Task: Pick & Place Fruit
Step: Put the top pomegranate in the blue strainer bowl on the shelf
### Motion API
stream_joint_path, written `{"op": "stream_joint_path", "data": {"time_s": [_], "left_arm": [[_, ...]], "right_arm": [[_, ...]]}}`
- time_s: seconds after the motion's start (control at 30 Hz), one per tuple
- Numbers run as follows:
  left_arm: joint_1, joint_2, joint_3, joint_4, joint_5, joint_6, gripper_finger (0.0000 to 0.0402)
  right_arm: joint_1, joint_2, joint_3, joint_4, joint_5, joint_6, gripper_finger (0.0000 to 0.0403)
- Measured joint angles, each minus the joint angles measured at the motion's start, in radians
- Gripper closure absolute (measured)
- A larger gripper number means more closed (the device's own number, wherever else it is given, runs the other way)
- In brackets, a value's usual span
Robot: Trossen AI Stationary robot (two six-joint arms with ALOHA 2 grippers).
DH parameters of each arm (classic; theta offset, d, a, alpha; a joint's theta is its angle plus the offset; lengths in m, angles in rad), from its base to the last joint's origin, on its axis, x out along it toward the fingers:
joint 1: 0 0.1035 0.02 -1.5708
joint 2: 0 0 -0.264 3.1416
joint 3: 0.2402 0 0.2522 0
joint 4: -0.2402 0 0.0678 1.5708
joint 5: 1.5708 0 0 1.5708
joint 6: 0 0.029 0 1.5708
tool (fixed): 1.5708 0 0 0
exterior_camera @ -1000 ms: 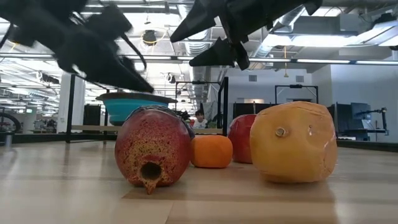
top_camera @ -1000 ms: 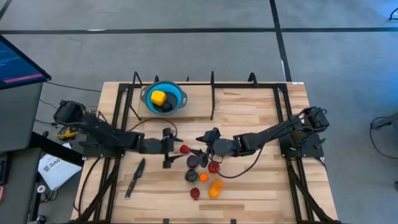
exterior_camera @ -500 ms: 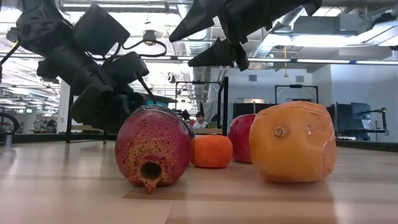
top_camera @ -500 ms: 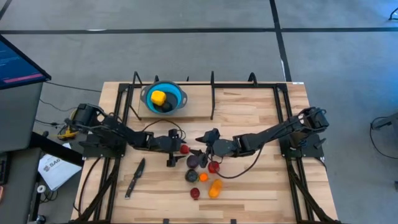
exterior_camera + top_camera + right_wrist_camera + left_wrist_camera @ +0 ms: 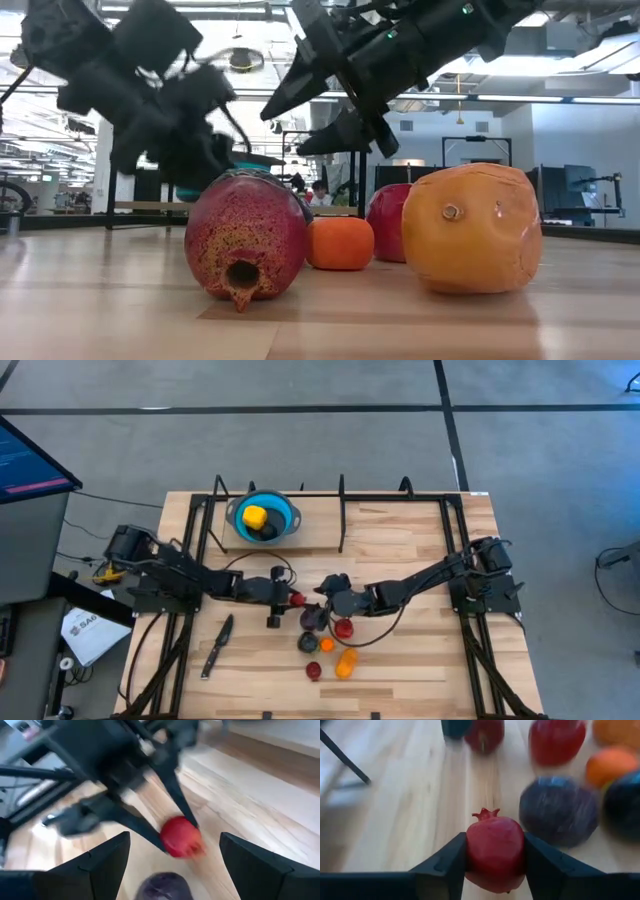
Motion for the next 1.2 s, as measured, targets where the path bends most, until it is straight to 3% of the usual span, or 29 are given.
{"op": "stream_joint_path", "data": {"time_s": [0.2, 0.4, 0.53, 0.97, 1.2], "left_arm": [[-0.096, -0.171, 0.000, -0.002, -0.144, 0.130, 0.0200], [-0.191, -0.269, -0.002, -0.011, -0.317, 0.259, 0.0213], [-0.202, -0.274, 0.001, -0.010, -0.340, 0.259, 0.0224], [-0.201, -0.273, 0.000, -0.010, -0.363, 0.261, 0.0221], [-0.202, -0.273, 0.000, -0.009, -0.361, 0.261, 0.0219]], "right_arm": [[-0.041, -0.010, 0.000, 0.005, -0.102, 0.021, 0.0101], [-0.057, -0.001, -0.001, 0.190, -0.132, -0.082, 0.0101], [-0.060, -0.001, 0.000, 0.303, -0.141, -0.113, 0.0101], [-0.078, 0.003, 0.000, 0.264, -0.168, -0.108, 0.0100], [-0.108, 0.090, 0.000, 0.451, -0.292, -0.084, 0.0100]]}}
